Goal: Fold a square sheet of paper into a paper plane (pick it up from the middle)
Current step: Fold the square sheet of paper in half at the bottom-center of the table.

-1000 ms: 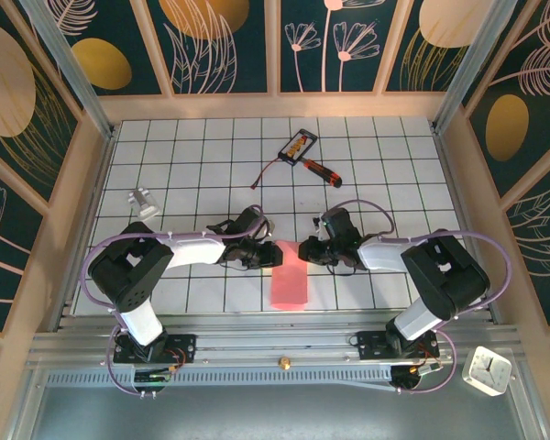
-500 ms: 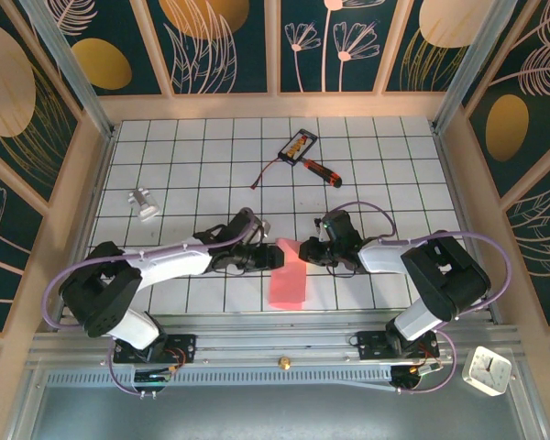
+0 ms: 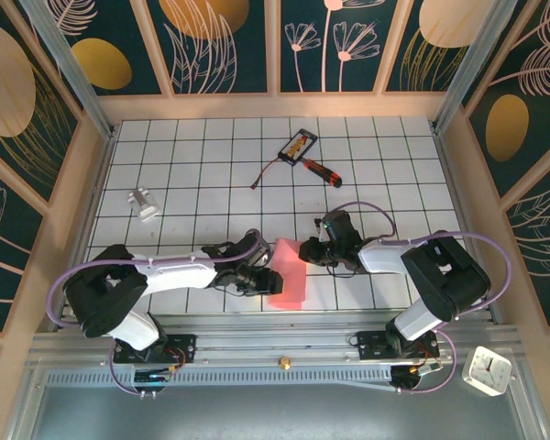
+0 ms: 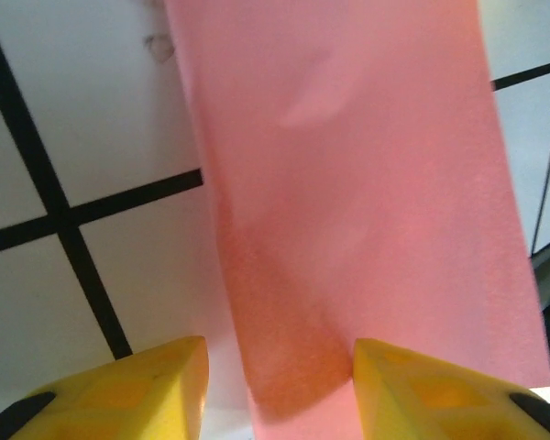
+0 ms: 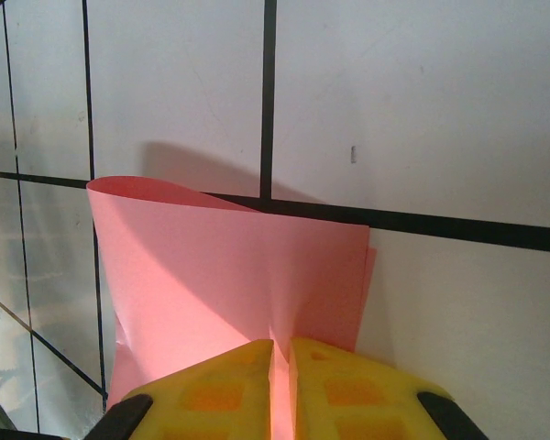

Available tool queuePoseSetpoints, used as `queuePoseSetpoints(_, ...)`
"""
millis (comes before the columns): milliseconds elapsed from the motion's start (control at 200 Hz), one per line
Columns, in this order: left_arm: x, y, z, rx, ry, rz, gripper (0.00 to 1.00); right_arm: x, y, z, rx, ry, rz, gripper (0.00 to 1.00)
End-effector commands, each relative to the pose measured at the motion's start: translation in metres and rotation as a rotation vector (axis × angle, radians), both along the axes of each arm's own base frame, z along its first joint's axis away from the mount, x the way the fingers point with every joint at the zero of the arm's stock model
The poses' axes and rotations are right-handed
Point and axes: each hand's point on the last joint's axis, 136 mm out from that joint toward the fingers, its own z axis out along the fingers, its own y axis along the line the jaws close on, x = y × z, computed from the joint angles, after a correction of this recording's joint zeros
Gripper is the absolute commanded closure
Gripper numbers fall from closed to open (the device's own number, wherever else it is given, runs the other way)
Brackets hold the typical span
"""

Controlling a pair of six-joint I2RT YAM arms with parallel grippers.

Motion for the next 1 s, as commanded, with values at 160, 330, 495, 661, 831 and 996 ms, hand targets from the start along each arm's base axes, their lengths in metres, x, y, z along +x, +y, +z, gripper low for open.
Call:
queuePoseSetpoints(160,-0.009,0.002,-0.007,-0.004,0.051,0.015,0.76,-0.023,-0.021,-0.031,-0.123,0.087,-0.010,0.85)
queuePoseSetpoints(330,-0.008,0.004,-0.005,-0.008,0.032,0.015,0.88,-0.022,-0.021,-0.031,-0.126,0.082,-0.004,0.85)
queuePoseSetpoints(495,-0.010,0.007,-0.008,-0.015,0.039,0.016,0.90,-0.022,-0.021,-0.031,-0.127,0.084,0.001,0.85)
queuePoseSetpoints(661,-0.011,0.008,-0.009,-0.028,0.045,0.024,0.91,-0.021,-0.020,-0.029,-0.132,0.075,0.013,0.84)
queuePoseSetpoints(831,-0.015,0.013,-0.013,-0.013,0.063,0.021,0.81,-0.017,-0.015,-0.021,-0.117,0.049,0.030,0.82)
queuePoseSetpoints(996,-0.018,0.021,-0.017,0.025,0.062,0.011,0.76,-0.019,-0.016,-0.023,-0.122,0.055,0.037,0.82)
